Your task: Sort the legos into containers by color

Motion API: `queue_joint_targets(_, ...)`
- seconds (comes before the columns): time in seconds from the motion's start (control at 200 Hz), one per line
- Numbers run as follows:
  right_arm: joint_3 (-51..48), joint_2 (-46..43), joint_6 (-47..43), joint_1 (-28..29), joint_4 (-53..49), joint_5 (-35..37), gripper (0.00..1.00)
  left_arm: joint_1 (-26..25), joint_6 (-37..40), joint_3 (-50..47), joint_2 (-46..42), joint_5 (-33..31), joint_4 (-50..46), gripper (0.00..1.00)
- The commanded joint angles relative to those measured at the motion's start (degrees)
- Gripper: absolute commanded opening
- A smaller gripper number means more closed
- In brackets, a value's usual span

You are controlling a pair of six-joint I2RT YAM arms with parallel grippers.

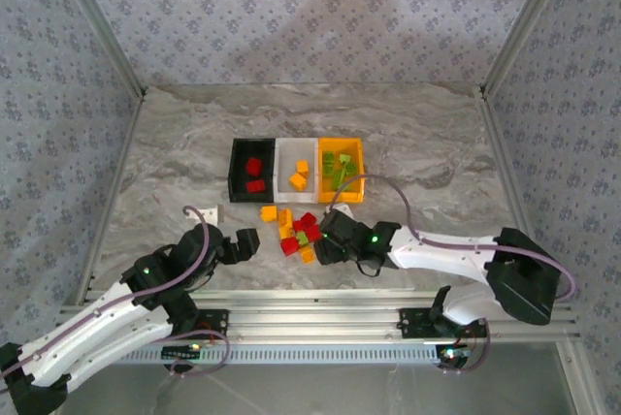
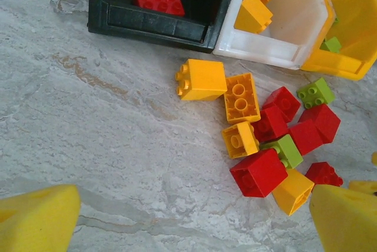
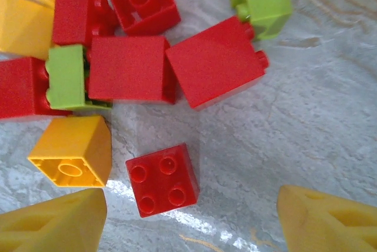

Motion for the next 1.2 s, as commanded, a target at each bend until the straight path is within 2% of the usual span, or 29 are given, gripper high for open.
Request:
queue_joint_targets(0.0, 0.9, 3.2, -2.3, 0.7, 0.8, 0.4, 0.76, 0.5, -0.5, 0.2, -0.5, 0.0, -1.0, 0.99)
queue_joint_targets(0.39, 1.5, 10.9, -3.5, 0.4, 4.4, -1.0, 0.63, 1.0, -0.7, 0.2, -1.0, 0.4, -1.7, 1.0)
queue_joint_targets(0.54, 1.5, 12.1, -3.7, 0.1, 5.2, -1.5, 0.51, 1.3, -0.7, 0.2, -0.9, 0.6, -1.8, 1.0)
queue_joint_targets(0.65, 1.0, 9.9, -3.8, 0.0, 4.8, -1.4, 0.4, 1.5, -0.6, 0.3, -1.0, 0.6, -2.1, 1.0)
queue_joint_targets(0.81, 2.4, 3.0, -5.2, 0.4, 0.5, -0.9, 0.33, 1.8, -1.0, 0.5, -1.6, 0.2, -2.7, 1.0)
queue_joint_targets(0.969, 10.9, 0.9, -8.3, -0.1, -2.2, -2.3, 0.32, 1.9, -2.3, -0.2, -2.5, -0.4, -2.7, 1.0)
queue_joint_targets(1.059, 19.2, 5.4, -10.8, -1.2, -1.8, -4.3, 0.32, 1.9, -3.2, -1.1, -3.0, -0.1, -2.6, 1.0)
queue_joint_targets(1.194, 33.9, 17.2, -13.1, -3.7, -1.0, -7.7, 0.32, 2.0, -3.9, -2.0, -3.3, 1.0, -2.8, 1.0)
